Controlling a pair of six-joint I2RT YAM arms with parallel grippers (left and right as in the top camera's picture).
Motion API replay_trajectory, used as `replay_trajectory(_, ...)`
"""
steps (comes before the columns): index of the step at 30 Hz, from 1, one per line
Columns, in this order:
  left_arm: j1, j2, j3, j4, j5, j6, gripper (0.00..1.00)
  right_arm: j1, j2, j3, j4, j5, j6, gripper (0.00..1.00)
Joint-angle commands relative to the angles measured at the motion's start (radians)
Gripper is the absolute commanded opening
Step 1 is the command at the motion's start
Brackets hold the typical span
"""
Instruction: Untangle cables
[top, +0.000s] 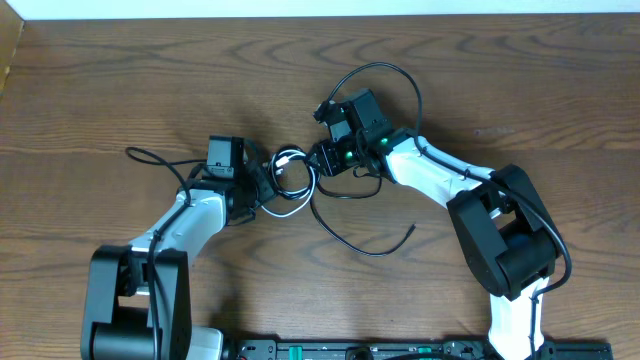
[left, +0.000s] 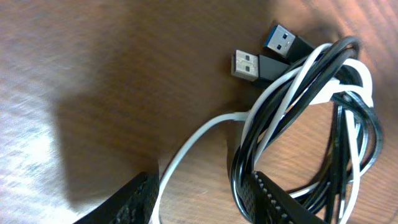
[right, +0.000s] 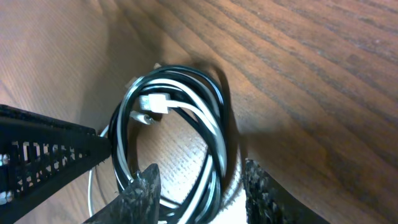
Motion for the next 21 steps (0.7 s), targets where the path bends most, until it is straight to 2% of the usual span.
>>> replay_trajectory(1,-0.001,0.049,-0.011,-0.008,0.026,-0.005,0.50,0.013,-0.019,-0.005,0.000,0.013,-0.018,0.38)
replay_trajectory(7,-0.002,0.045,-0.011,-0.011,0.045,-0.005,0.50,0.011,-0.019,-0.005,-0.001,0.052,-0.018,0.36)
replay_trajectory(10,-0.001,0.045,-0.010,0.027,0.138,0.052,0.50,0.011,-0.019,-0.005,-0.002,0.126,-0.018,0.28)
replay_trajectory(14,-0.002,0.045,-0.010,0.116,0.285,0.088,0.50,0.011,-0.019,-0.005,-0.001,0.178,-0.018,0.28)
replay_trajectory(21,-0.002,0.045,-0.010,0.077,0.195,0.087,0.50,0.027,-0.019,-0.006,-0.014,0.177,-0.017,0.25)
